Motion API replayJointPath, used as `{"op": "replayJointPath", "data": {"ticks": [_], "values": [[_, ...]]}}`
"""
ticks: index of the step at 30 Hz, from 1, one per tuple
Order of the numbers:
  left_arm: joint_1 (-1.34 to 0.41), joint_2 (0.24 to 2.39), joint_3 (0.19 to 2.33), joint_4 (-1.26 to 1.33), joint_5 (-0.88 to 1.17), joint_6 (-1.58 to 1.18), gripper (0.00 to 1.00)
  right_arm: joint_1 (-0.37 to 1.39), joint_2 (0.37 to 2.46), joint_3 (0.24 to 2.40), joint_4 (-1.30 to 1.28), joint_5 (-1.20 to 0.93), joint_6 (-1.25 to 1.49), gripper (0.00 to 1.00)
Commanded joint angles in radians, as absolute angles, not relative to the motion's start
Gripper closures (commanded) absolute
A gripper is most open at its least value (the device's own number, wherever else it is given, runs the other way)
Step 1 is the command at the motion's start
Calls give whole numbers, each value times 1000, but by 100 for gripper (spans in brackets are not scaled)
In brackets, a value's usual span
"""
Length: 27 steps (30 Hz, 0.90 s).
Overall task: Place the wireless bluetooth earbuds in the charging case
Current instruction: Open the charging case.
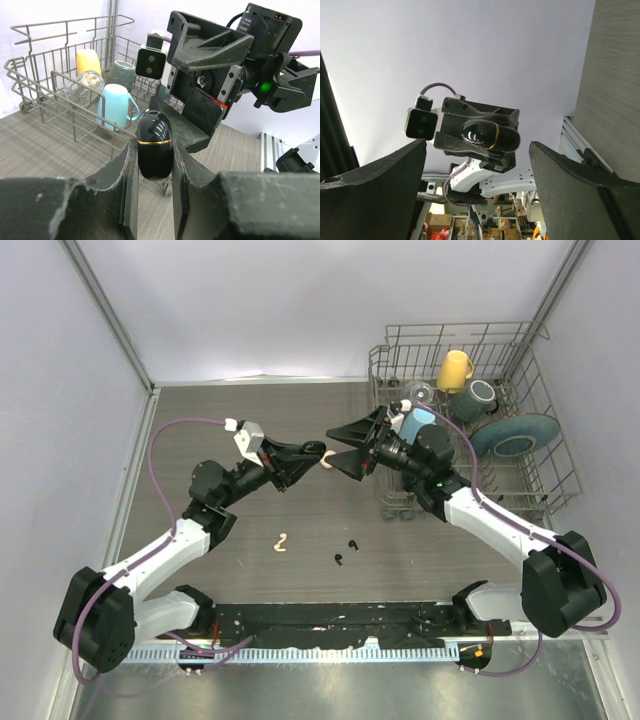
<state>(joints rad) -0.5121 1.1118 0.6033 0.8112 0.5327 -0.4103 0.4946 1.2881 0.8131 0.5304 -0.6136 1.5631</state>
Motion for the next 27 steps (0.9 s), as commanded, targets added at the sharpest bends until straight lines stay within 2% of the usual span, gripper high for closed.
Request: {"op": "replayJointPath", "data": {"ticks": [1, 11, 14, 21, 27], "values": [[-523, 1131, 620, 920, 543, -397, 100, 512, 1325, 808, 732, -643, 1678, 12], [-532, 1149, 620, 951, 535, -399, 100, 566, 1391, 816, 802, -649, 1736, 16], [-534, 1149, 615, 951, 534, -399, 100, 571, 1396, 815, 802, -646, 1740, 21], [-537, 1147, 614, 951, 537, -399, 100, 571, 1397, 796, 825, -629, 1753, 42], [-538, 1140, 609, 951, 551, -399, 100, 571, 1397, 787, 850, -626, 1761, 45]]}}
